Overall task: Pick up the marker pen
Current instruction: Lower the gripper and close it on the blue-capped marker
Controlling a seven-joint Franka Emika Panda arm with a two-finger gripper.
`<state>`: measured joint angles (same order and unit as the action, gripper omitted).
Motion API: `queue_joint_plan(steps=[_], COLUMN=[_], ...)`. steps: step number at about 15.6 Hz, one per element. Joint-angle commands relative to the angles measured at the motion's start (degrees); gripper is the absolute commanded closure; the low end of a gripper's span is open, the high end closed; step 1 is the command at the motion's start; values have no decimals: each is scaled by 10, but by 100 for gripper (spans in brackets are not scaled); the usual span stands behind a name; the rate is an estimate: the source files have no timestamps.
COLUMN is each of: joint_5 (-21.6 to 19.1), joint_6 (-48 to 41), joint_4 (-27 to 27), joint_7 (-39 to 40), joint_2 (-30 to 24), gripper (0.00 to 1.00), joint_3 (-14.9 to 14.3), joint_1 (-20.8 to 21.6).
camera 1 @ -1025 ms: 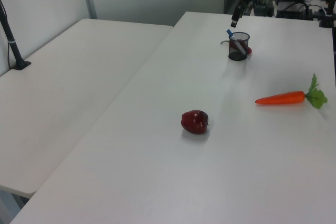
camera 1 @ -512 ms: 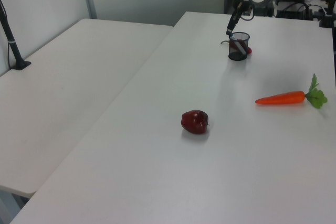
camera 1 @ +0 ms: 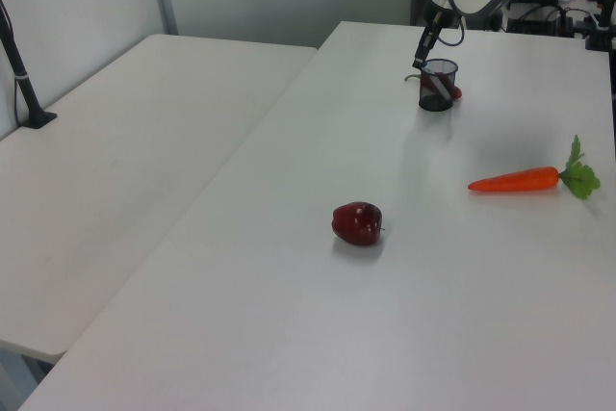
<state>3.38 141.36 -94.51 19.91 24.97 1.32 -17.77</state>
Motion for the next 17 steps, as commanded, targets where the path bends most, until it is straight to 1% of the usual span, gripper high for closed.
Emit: queue_joint_plan(steps=[1, 4, 6, 9, 17], joint_5=[-11, -12, -13, -14, -14], joint_6=[9, 8, 8, 5, 1], joint_4=[2, 2, 2, 2, 3], joint_7=[8, 7, 7, -5, -24], joint_2=[0, -3, -5, -11, -54], gripper=[72, 79, 82, 91, 91], joint_3=[-2, -2, -2, -1, 0], joint_1=[2, 1, 1, 2, 1])
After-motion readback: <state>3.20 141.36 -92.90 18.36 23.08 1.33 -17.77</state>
